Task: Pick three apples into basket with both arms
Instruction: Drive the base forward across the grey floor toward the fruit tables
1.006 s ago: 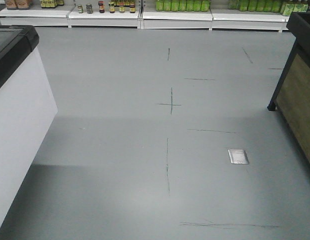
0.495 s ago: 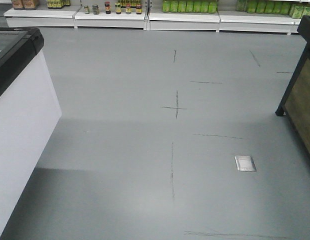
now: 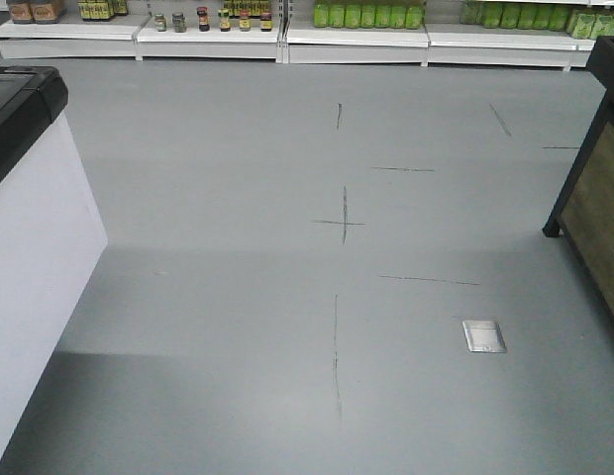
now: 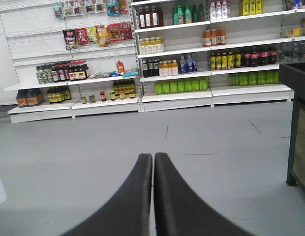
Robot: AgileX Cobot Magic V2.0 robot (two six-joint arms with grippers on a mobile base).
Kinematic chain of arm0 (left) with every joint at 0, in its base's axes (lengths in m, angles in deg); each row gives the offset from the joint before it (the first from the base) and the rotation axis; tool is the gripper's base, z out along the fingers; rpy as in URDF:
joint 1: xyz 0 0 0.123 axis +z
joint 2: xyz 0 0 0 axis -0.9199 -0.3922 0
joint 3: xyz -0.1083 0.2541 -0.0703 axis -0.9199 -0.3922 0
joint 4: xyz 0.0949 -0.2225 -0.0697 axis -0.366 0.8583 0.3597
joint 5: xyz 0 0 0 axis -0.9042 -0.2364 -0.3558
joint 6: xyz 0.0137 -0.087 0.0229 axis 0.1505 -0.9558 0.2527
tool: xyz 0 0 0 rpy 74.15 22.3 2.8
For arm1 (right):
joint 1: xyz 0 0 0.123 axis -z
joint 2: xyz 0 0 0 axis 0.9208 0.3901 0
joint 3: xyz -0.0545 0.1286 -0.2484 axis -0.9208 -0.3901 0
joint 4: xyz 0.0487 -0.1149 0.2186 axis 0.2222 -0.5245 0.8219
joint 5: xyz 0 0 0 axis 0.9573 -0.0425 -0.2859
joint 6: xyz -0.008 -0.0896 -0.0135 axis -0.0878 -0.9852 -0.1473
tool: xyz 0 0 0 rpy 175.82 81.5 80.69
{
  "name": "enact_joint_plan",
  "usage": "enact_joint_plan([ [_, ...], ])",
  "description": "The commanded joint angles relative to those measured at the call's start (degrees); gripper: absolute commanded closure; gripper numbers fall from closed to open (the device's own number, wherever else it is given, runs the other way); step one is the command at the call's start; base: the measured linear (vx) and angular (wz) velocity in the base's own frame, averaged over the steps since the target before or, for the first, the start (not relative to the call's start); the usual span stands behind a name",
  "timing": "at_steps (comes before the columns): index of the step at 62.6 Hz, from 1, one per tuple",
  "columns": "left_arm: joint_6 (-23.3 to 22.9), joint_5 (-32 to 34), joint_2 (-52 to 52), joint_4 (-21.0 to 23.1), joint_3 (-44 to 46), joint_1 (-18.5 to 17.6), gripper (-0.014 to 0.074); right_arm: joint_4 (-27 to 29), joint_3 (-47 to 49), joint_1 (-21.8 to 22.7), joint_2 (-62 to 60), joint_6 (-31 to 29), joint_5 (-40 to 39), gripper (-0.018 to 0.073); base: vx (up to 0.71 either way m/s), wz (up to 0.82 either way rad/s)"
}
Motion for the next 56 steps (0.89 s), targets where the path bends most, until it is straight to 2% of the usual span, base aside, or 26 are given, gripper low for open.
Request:
enact_joint_plan([
  [1,-0.5,4.5,0.2,0.1,1.4,-0.1,0.0603,-0.3,-0.7,0.2,-0.7,-0.4,-4.3,0.0564,0.14,-0.08],
  [56,-0.5,4.5,0.2,0.1,1.4,-0.1,0.0603,-0.3,-0.7,0.2,-0.7,-0.4,-4.3,0.0564,0.17,-0.1],
])
